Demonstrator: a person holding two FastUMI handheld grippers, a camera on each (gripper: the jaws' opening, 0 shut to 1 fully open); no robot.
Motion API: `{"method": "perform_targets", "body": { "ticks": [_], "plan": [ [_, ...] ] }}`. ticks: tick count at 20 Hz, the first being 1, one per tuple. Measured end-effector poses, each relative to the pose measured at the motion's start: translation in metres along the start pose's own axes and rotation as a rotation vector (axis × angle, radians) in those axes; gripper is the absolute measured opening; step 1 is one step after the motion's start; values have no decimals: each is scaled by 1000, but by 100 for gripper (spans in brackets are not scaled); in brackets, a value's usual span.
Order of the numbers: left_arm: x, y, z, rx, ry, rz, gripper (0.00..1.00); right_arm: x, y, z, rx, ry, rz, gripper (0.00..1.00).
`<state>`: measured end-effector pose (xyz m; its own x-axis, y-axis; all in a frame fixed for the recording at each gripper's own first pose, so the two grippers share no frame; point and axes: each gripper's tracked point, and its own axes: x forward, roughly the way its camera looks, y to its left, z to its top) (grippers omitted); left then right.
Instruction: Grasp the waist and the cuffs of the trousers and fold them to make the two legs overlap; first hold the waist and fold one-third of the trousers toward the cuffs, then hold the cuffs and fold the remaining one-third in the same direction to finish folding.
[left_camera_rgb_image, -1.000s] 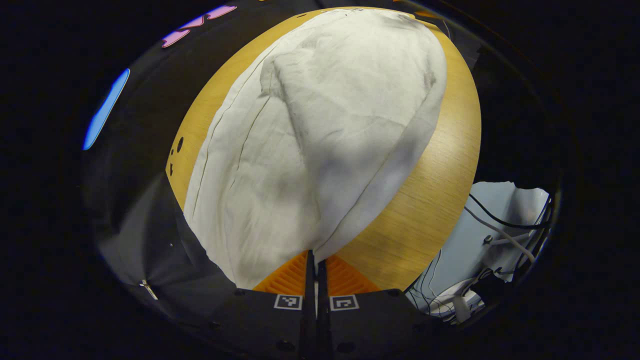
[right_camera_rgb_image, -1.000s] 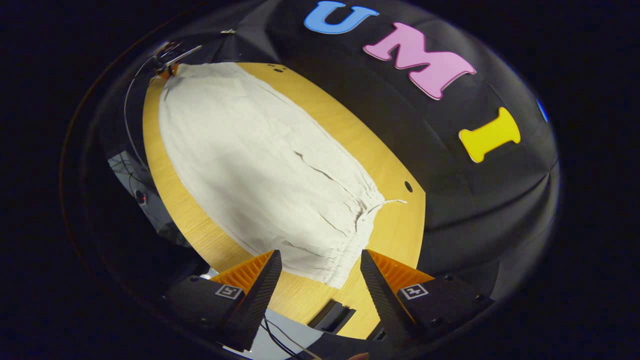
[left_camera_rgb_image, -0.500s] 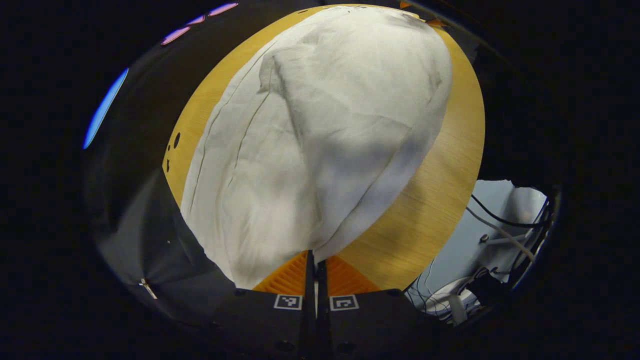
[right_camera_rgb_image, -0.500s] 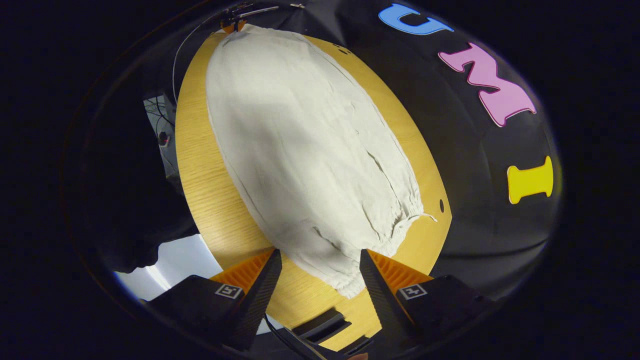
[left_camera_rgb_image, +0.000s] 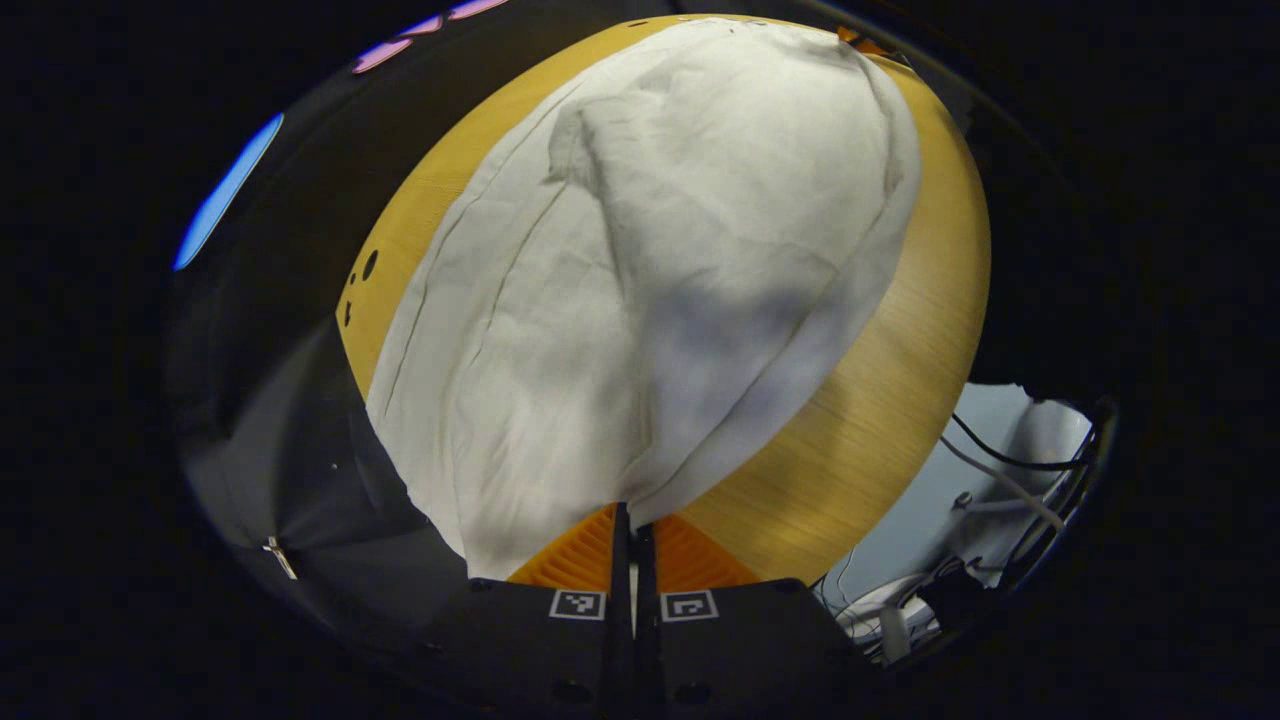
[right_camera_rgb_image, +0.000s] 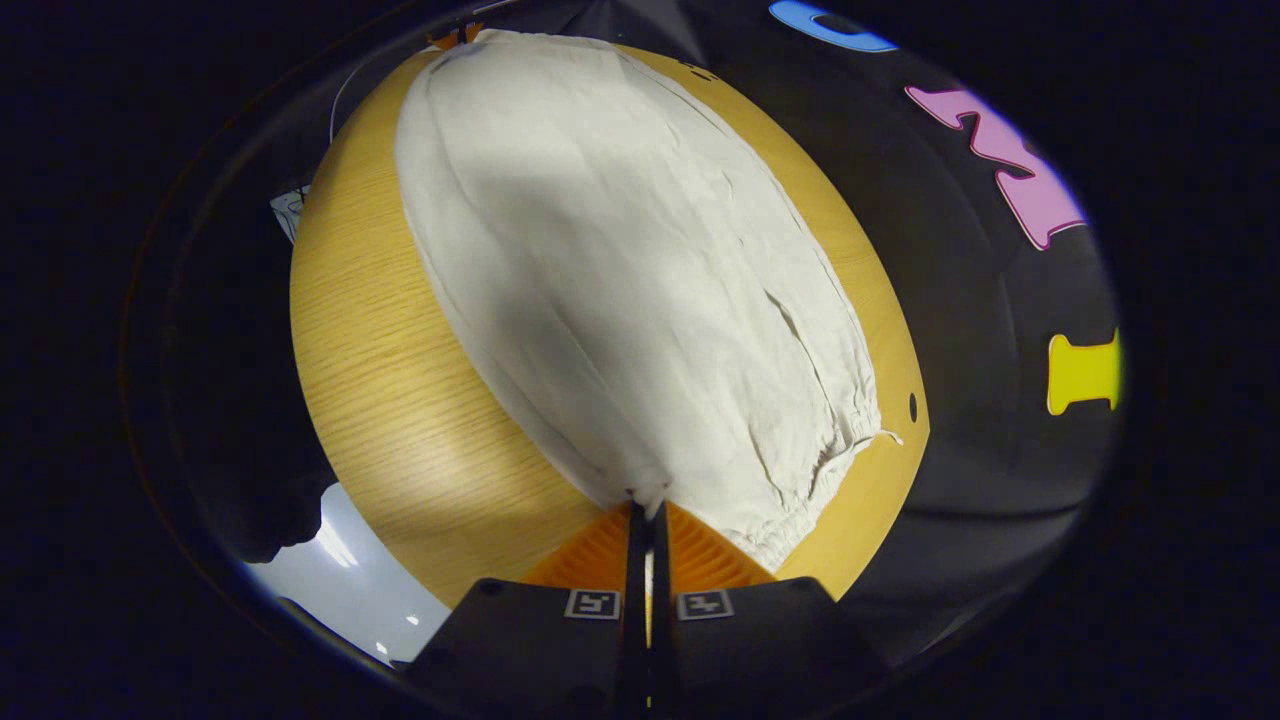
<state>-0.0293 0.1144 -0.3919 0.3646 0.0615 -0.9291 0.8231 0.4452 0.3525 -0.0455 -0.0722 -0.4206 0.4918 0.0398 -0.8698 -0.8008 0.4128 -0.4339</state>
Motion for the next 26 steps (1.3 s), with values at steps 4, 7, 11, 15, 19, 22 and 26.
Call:
{"method": "perform_targets", "body": {
  "ticks": [4,7,11,15,19,22,26],
  "plan": [
    [-4,7,12,-97,-51,54,6,-14,-16,16,130,-36,-43,5],
    [-10,18,23,-174,-93,65,6,-34,-39,36,260,-100,-101,5],
    [-15,54,40,-315,-131,96,6,-45,-76,59,402,-161,-164,5],
    [-16,97,65,-374,-164,147,6,-38,-118,79,515,-219,-220,5],
    [-3,125,81,-464,-163,172,6,-29,-161,94,644,-262,-260,5],
    [14,144,86,-504,-150,172,6,-13,-186,100,729,-269,-268,5],
    [29,162,93,-538,-138,168,6,10,-202,111,763,-278,-241,5]
  ]
}}
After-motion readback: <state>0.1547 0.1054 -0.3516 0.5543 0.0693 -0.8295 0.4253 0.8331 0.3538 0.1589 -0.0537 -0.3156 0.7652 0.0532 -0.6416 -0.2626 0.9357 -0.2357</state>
